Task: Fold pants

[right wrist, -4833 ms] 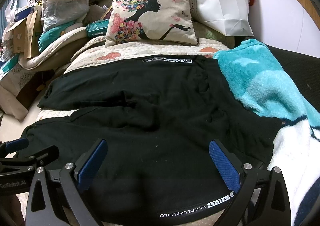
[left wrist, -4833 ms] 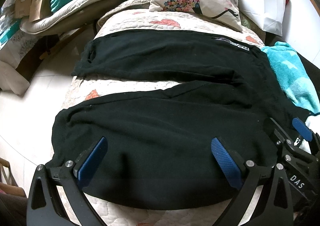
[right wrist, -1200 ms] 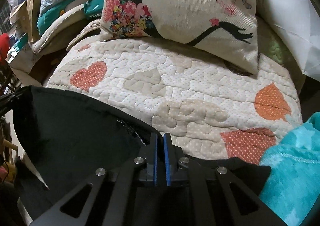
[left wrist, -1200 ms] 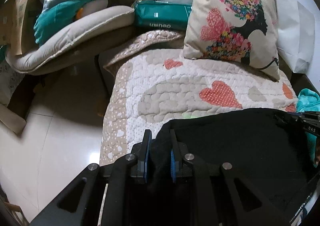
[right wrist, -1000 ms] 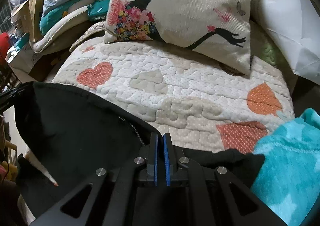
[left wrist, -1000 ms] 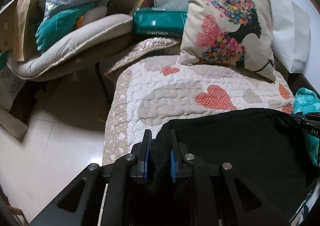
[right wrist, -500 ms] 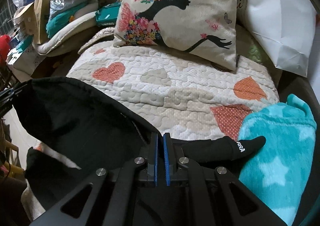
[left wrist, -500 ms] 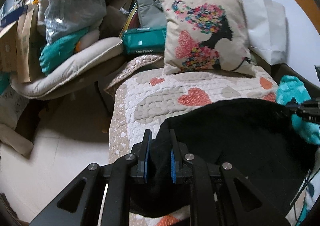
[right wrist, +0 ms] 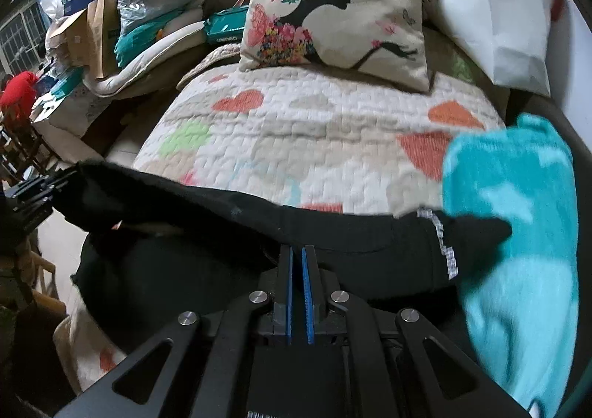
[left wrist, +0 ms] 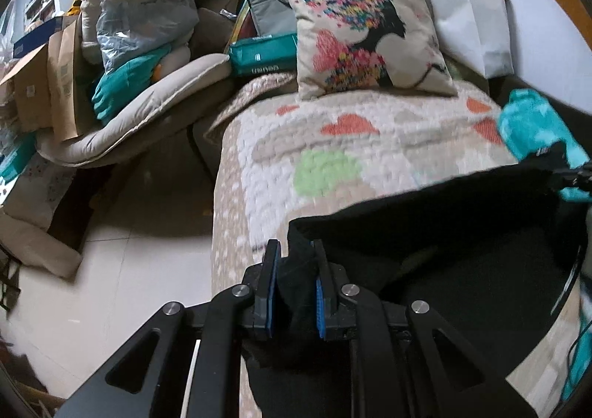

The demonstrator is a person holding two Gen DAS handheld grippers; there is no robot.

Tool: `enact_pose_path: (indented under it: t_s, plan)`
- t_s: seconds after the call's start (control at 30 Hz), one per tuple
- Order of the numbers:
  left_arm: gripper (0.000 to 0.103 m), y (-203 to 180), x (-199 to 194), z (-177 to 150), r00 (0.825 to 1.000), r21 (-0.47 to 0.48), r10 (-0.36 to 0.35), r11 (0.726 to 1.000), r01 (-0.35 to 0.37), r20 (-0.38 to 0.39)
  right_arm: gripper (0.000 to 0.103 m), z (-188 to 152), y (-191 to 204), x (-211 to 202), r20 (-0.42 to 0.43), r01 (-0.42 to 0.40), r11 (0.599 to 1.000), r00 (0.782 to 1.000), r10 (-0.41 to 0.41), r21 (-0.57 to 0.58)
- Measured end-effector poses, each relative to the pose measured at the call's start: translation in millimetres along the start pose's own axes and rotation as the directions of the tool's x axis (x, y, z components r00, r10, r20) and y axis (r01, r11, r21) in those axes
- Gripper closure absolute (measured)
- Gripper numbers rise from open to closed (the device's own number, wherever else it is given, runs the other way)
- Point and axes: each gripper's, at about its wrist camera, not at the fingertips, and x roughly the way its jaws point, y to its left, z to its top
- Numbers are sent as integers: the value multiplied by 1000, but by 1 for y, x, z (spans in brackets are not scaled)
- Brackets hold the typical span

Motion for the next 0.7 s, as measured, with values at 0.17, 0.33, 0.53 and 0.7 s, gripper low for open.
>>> enact_pose_path:
  t_s: [0.17,0.33,0.53,0.7]
  plan:
    - [87,-14,-12,-33,999,27,16,1000,-15,-39,97,-42,1,-11,-30,-6,1000,1000,6,11]
    - [87,-31,-22,-68,995,93,68,994,-61,-73,97,-75,9,-10,-83,13,1000,996,-11,16]
    - [86,-41,-27,-94,986,164,116,982,-96,-119,97,-112,20,-3,-146,13,1000,989,-9,26]
    - [83,-54,-28,-116,974,245,170,961,-130,-152,97,-132,20,2,-187,21,998,982,-11,52]
